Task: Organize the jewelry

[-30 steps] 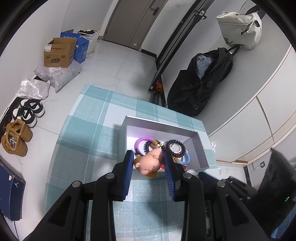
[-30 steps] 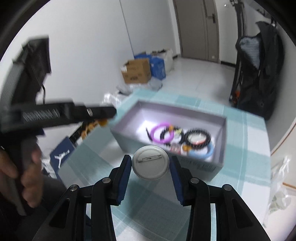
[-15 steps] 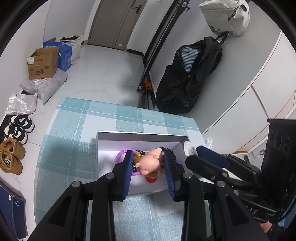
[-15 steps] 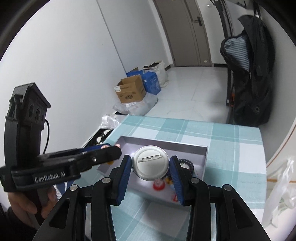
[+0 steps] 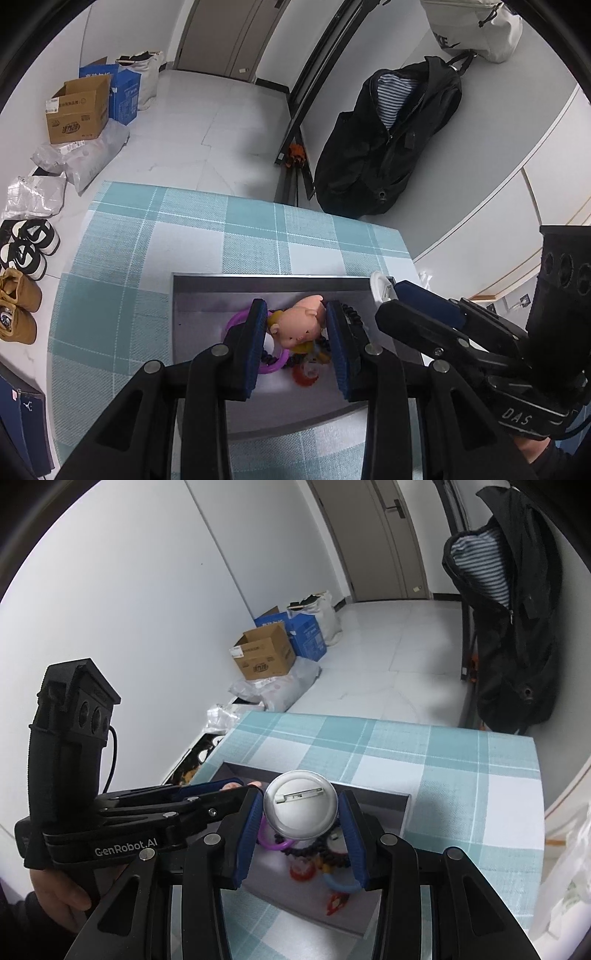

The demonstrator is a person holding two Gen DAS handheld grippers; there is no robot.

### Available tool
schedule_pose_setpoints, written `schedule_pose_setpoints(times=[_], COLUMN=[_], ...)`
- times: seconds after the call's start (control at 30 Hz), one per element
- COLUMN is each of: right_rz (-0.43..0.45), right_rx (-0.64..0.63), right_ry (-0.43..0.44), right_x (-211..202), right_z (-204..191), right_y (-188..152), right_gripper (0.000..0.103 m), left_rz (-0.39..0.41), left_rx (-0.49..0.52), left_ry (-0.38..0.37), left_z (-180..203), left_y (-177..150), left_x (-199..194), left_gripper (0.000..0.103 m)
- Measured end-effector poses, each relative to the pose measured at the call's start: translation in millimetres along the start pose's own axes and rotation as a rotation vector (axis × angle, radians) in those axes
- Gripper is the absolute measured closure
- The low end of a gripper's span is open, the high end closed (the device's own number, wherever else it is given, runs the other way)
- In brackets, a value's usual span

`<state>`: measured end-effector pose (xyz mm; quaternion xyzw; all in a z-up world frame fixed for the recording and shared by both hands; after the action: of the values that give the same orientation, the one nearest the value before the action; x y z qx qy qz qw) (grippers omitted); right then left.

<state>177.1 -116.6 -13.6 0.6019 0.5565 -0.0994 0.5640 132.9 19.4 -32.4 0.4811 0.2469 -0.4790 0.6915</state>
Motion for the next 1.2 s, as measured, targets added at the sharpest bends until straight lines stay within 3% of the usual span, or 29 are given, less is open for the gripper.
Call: schedule_pose_setpoints(times=[0.77,0.87,0.97,1.03,1.1,1.2], right_rz=[-0.066,-0.057,-0.046,-0.033,-0.022,-0.019], right_rx=[0.036,0.032,0.040,0.039,0.039,0.066], right_ry=[0.010,-0.001,0.001,-0.005,-0.024,-0.037], right_x=[11.4,9.3,4.3,-0.2,-4.2,-10.3], right_z=[13.6,13.5,14.3,14.4,14.9,17.8], right_y=[-3.3,-3.9,-4.6,-6.8,-9.4,-13.8], right_gripper=[0.060,0.049,0.048,0.044,0.035,0.034], left_rz=[-0.019,-0.026,-0.025,-0.016,0.002,0.025], left_rx=[-0.010,-0.016,-0.022,-0.019,-0.016,-0.014], left_ry=[-0.002,-0.005,0.004,0.019,0.033,0.036], left_z=[4.1,4.8,5.4,6.4,8.0,11.2], left_y=[2.0,2.0,-0.3,-2.8,-5.3,-8.5], left_x=[9.5,8.2,5.1,0.8,-4.3,-13.0], left_gripper=[0.075,0.075,0.074,0.068,0.053,0.053])
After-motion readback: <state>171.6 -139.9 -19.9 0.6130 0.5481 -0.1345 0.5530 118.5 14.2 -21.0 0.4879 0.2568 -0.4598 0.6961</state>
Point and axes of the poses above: each gripper's, at about its wrist camera, not at the fingertips, and x roughly the way its jaws point, z to its right, y to its top, the point moved 2 cm from there along x, roughly the way its jaws point, and after that the axes turned 8 degrees about -z, right-handed, at the moved point
